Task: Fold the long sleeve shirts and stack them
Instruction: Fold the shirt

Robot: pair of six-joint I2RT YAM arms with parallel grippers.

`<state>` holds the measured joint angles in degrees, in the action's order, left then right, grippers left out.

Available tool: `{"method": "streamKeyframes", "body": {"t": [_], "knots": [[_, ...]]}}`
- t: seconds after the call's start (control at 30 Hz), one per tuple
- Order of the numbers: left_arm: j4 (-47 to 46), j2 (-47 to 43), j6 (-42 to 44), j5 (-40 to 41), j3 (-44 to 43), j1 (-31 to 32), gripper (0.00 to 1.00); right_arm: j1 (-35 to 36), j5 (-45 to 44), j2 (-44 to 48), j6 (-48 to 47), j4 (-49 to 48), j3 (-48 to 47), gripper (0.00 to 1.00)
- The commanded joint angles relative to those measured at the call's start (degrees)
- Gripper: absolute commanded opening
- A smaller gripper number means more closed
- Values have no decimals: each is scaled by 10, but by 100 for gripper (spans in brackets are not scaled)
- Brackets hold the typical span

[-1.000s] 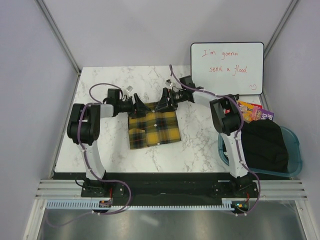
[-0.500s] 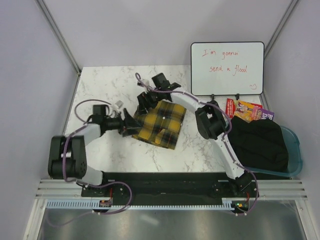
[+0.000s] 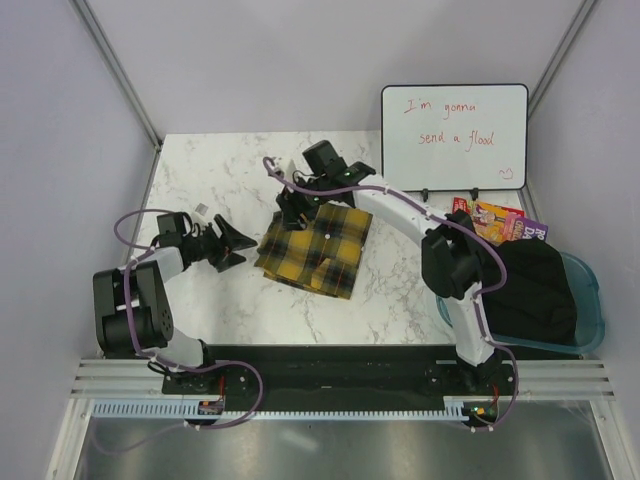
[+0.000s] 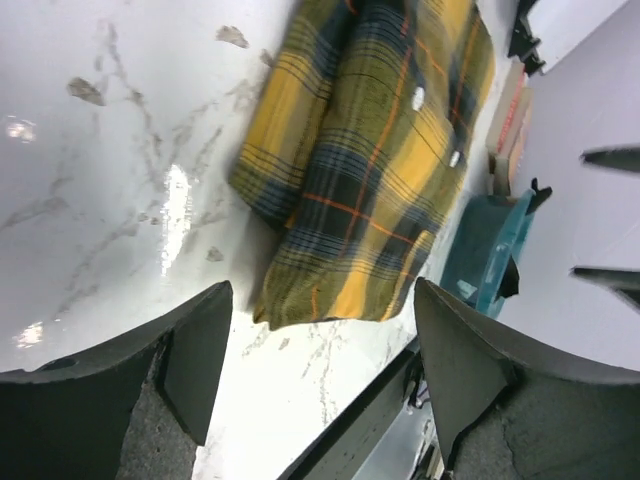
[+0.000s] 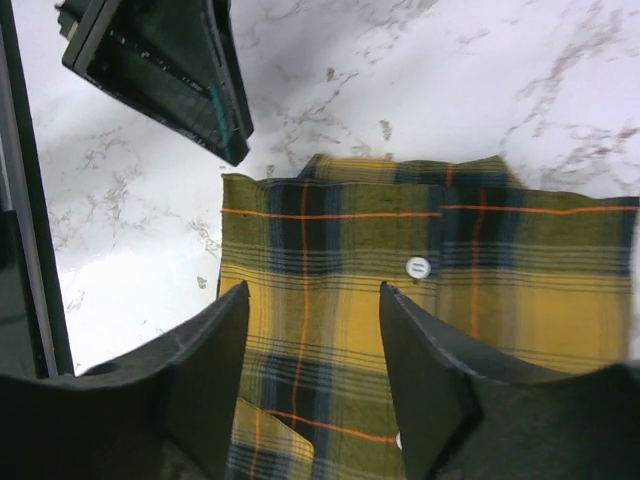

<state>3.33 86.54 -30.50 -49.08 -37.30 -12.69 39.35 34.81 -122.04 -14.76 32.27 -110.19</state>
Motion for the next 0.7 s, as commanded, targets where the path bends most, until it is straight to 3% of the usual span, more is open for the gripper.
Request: {"method": "streamKeyframes", "body": {"t": [0.0, 0.23, 0.37, 0.5, 0.67], "knots": [[-32, -16, 11, 32, -4, -1, 77, 48, -42, -36, -7, 22, 7, 59], [-3, -17, 40, 68, 6, -1, 55, 99, -118, -35, -58, 10, 68, 56], [-5, -3, 36, 60, 19, 7, 52, 114, -145, -12, -56, -9, 110, 55], [14, -7, 12, 65, 33, 7, 48, 114, -163, 0, -55, -5, 87, 54], [7, -40, -26, 92, 62, 5, 29, 121, -145, -4, -31, -7, 60, 50]]}}
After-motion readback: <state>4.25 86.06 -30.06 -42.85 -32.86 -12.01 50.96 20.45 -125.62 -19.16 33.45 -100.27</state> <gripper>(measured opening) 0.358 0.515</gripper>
